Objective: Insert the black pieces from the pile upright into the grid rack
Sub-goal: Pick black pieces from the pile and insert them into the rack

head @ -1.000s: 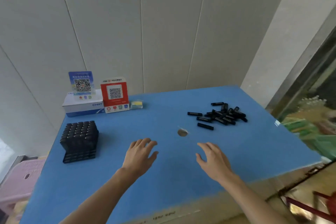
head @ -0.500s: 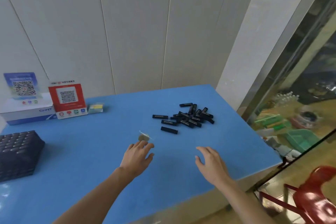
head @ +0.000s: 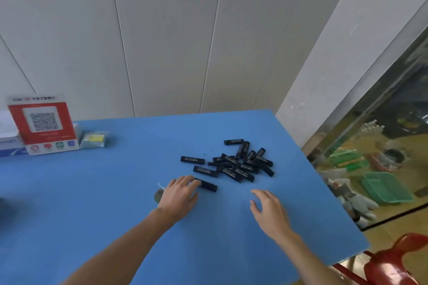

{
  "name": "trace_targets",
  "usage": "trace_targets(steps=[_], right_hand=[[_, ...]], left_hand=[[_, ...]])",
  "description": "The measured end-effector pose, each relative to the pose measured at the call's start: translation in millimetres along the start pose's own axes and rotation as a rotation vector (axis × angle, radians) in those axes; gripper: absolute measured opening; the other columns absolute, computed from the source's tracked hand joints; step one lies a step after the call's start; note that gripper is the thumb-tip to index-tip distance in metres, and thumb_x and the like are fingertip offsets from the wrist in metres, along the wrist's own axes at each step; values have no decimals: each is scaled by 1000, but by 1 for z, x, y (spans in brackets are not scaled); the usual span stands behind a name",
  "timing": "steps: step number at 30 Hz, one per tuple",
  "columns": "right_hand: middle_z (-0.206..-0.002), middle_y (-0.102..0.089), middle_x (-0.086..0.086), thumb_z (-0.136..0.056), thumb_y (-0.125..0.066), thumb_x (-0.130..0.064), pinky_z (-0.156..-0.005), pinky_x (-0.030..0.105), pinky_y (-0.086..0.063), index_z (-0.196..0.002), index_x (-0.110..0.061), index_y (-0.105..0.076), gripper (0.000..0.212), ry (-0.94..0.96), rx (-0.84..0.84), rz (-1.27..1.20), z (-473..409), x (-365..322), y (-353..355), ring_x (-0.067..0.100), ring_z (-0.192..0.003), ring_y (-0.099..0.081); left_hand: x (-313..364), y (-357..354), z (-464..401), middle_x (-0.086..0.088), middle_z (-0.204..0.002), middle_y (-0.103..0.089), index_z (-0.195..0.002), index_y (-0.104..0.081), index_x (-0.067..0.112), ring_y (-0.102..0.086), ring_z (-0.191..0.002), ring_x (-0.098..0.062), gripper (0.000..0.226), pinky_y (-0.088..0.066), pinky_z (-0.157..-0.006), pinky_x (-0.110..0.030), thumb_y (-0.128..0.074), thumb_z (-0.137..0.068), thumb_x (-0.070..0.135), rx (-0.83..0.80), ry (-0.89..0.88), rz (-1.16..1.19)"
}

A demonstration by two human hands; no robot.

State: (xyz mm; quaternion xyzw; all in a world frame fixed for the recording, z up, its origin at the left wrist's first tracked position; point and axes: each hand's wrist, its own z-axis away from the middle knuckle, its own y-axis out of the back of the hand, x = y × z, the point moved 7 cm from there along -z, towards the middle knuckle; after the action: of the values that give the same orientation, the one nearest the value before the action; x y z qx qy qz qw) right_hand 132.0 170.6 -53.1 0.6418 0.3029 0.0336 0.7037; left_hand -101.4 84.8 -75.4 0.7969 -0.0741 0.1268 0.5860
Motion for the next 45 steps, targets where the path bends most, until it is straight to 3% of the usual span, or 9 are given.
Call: trace_targets(steps=[14,20,25,29,31,34,36,39,45], right_hand=[[-104,-60,0,-92,-54,-29,-77,28,-46,-127,-17,-55,36,42,15,3,-65,-18,-29,19,-99,-55],[-94,-58,2,-87,-64,-24,-65,29,-45,-104,-17,-63,19,15,77,27,-74,-26,-32,22,-90,-54],[-91,-61,2,-80,-68,-15,-74,30,-43,-95,-14,-60,17,34,49,1,-74,-28,-38,23,-92,-52],[-100,-56,-4,-85,-62,-16,-75,24,-44,-101,-19,-57,18,57,-41,-26,-72,-24,-37,16,-97,-52],[-103,-53,-5,-85,-60,-14,-73,24,-46,-104,-18,-59,19,52,-72,-81,-71,-21,-30,14,-96,-53],[-97,-52,-4,-83,-62,-13,-67,15,-41,-99,-17,-65,16,85,-74,-185,-67,-11,-10,11,-84,-54],[-94,-53,-6,-83,-63,-11,-71,11,-40,-97,-19,-66,17,110,-62,-285,-63,-2,9,8,-83,-54],[-92,-56,-9,-82,-63,-3,-76,11,-40,-93,-21,-66,21,152,-48,-407,-54,10,37,5,-84,-57],[-85,-64,-4,-80,-65,-2,-68,6,-41,-94,-21,-65,24,217,-55,-575,-29,18,68,5,-73,-56]], left_hand=[[1,-32,-33,8,-88,-57,-96,-65,29,-56,-76,-14,23,-48,-66,-25,-75,-76,29,-44,-77,92],[2,-28,-25,10,-88,-57,-93,-64,29,-56,-78,-12,23,-47,-67,-22,-77,-74,27,-24,-49,110],[2,-26,-19,12,-87,-57,-90,-64,29,-55,-77,-10,23,-39,-69,-17,-78,-72,26,-37,5,93],[8,-25,-16,13,-84,-58,-88,-62,26,-56,-74,-12,37,-29,-73,-21,-81,-62,10,-55,36,25],[12,-27,-15,13,-84,-58,-93,-59,27,-57,-74,-13,46,-29,-73,-20,-78,-58,3,-112,84,12],[31,-22,-19,7,-105,-58,-113,-55,24,-57,-95,-21,33,-32,-81,-23,-56,-86,5,-151,142,79],[49,-17,-23,1,-117,-56,-123,-51,18,-53,-102,-25,29,-36,-84,-28,-42,-96,12,-173,207,159],[77,-10,-25,-4,-120,-55,-126,-45,16,-54,-98,-27,29,-43,-77,-33,-43,-97,15,-186,289,285],[112,5,-8,-3,-104,-56,-134,-32,27,-56,-78,-22,44,-48,-74,-34,-48,-95,12,-121,383,453]])
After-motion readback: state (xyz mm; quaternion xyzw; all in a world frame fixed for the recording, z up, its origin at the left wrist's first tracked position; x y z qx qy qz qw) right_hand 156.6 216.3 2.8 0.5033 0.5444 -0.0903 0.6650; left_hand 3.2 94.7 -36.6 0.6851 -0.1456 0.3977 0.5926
